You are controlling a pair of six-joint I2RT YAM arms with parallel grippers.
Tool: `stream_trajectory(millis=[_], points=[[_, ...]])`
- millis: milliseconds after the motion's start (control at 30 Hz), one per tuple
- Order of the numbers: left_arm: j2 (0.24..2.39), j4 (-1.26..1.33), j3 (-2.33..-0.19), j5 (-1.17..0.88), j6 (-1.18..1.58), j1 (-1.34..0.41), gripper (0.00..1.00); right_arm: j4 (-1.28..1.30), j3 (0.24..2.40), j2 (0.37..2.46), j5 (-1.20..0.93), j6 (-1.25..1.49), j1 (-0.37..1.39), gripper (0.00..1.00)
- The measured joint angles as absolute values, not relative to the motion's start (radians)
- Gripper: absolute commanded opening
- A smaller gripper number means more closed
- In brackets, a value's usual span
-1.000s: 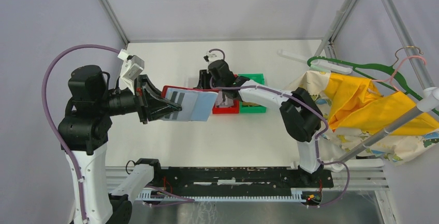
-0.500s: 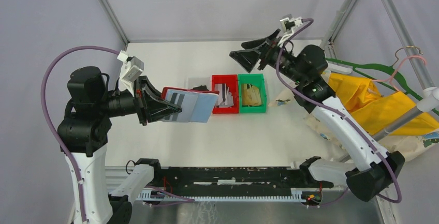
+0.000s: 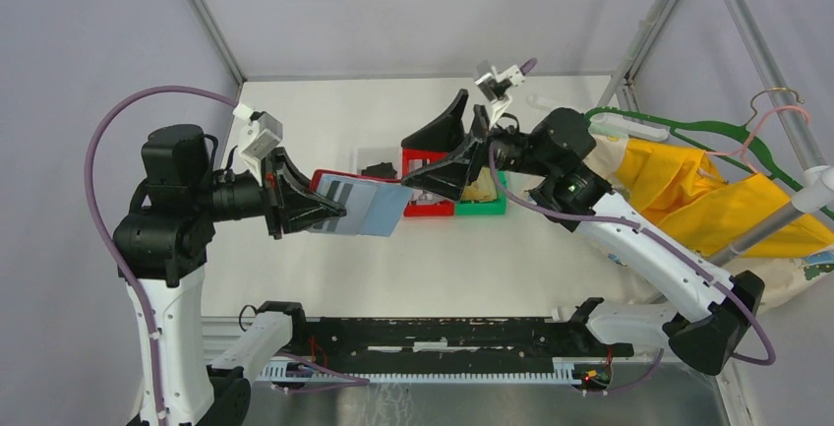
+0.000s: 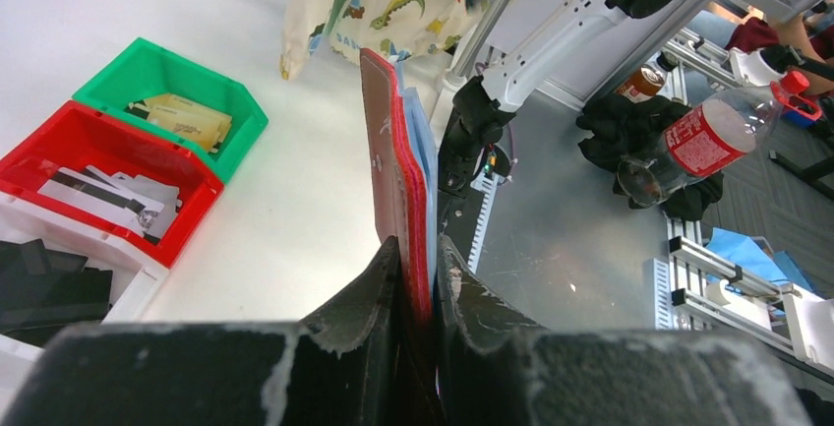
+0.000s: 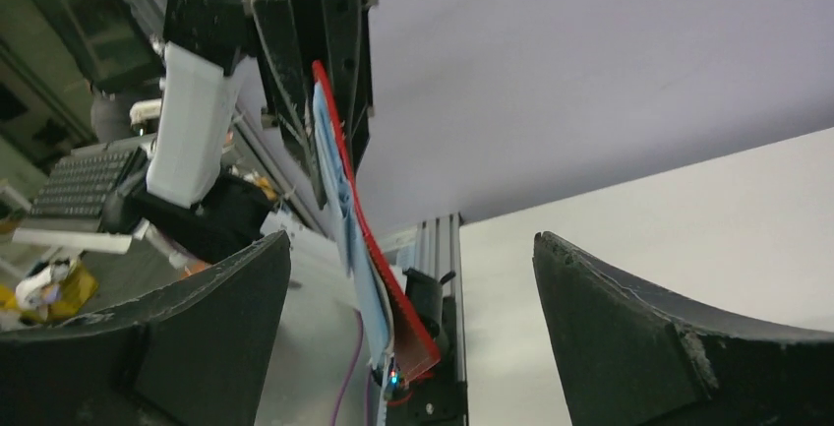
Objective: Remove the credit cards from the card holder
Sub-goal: Remove the credit card from the card holder.
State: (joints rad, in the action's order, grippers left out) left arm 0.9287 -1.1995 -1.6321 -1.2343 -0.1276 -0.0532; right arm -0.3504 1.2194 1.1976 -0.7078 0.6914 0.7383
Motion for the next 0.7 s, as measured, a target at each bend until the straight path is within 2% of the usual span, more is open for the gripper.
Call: stream_trajectory(millis=[233, 333, 467, 567, 667, 700], points=[[0.941, -1.247, -1.64, -1.232, -0.179, -0.053, 0.03, -0.254, 1.224, 1.249, -0.742, 0.56, 0.843, 0.96], [0.941, -1.262, -1.654, -1.232, -0.195, -0.053, 0.03, -0.225, 1.227, 1.271, -0.741, 0.52, 0.875, 0.76], [0.941, -1.271, -1.662, -1.232, -0.207, -0.053, 0.03, -0.216, 1.227, 1.303, -0.742, 0.507, 0.902, 0.39], [0.942, -1.278, -1.662, -1.227, -0.213, -0.053, 0.06, -0.232, 1.226, 1.317, -0.748, 0.529, 0.912, 0.17], [0.947, -1.277, -1.662, -1.216, -0.219, -0.053, 0.14, -0.26, 1.222, 1.318, -0.752, 0.561, 0.916, 0.14], [0.948, -1.276, -1.662, -1.211, -0.222, -0.053, 0.14, -0.274, 1.217, 1.317, -0.751, 0.572, 0.916, 0.19]])
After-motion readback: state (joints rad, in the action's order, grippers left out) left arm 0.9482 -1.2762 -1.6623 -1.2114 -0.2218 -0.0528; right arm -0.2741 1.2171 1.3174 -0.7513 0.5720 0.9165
